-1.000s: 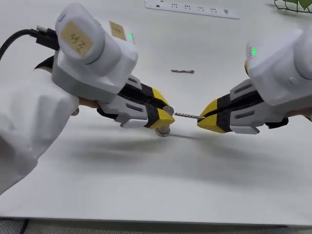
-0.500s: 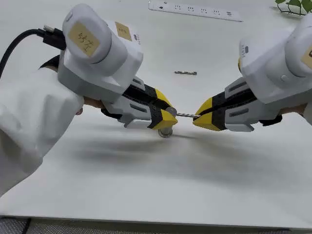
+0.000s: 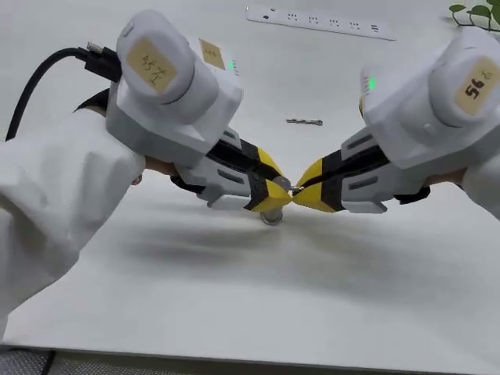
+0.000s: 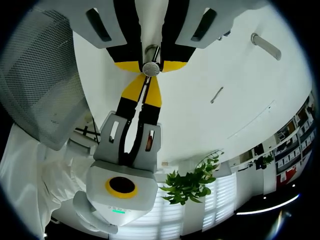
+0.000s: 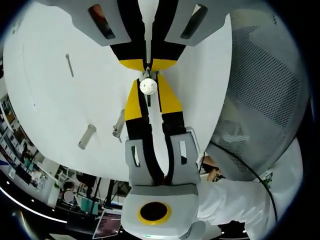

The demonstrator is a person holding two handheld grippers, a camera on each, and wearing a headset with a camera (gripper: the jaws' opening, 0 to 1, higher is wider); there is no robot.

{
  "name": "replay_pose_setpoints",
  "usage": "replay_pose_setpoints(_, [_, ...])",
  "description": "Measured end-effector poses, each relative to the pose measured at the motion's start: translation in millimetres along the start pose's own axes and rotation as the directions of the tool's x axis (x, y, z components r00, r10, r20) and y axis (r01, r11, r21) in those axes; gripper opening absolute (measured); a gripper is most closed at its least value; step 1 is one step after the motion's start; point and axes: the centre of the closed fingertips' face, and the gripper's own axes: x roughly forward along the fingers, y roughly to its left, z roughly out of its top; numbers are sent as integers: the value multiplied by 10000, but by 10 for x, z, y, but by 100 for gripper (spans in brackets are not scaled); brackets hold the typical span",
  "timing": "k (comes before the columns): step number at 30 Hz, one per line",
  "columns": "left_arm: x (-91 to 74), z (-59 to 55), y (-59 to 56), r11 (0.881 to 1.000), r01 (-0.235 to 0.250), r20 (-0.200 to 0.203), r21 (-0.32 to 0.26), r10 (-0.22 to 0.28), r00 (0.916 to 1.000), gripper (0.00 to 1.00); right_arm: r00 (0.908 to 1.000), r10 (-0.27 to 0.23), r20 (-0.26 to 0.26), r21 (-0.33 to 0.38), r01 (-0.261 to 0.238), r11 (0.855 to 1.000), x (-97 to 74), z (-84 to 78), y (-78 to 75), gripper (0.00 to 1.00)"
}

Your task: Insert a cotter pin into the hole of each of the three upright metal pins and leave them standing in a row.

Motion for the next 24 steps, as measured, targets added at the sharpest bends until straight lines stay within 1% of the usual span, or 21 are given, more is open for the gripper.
replay_pose_setpoints(6, [4, -4, -1, 9998, 117, -158, 167, -114, 9998, 10, 9998, 172, 58, -285, -170, 9994, 26, 28, -8, 0])
replay_pose_setpoints(8, [3, -8, 1, 9997, 150, -201, 197, -146, 9997, 10, 9997, 228, -40, -522, -230, 9984, 34, 27, -7, 0])
replay_pose_setpoints(13, [6, -9, 2, 9997, 201, -190, 121, -199, 9996, 10, 9995, 323, 1, -600, -323, 9977, 34, 20, -9, 0])
replay_pose_setpoints(18, [8, -12, 2, 9995, 253, -255, 182, -248, 9994, 10, 9990, 429, 125, -599, -421, 9973, 30, 10, -10, 0])
replay_pose_setpoints(20, [4, -14, 6, 9997, 262, -302, 33, -261, 9992, 10, 9990, 403, 188, -586, -392, 9975, 32, 12, -12, 0])
replay_pose_setpoints(21, [2, -13, 5, 9996, 272, -311, -119, -275, 9991, 11, 9994, 292, 197, -448, -283, 9986, 37, 13, -34, 1])
replay_pose_setpoints(23, [-14, -13, -4, 9996, 282, -411, 49, -280, 9988, 14, 9994, 110, 325, -306, -100, 9995, 32, 23, -55, 6])
replay_pose_setpoints(24, [-28, -11, -11, 9997, 241, -433, 63, -239, 9988, 17, 9994, 131, 331, -309, -121, 9994, 24, 20, -47, 8])
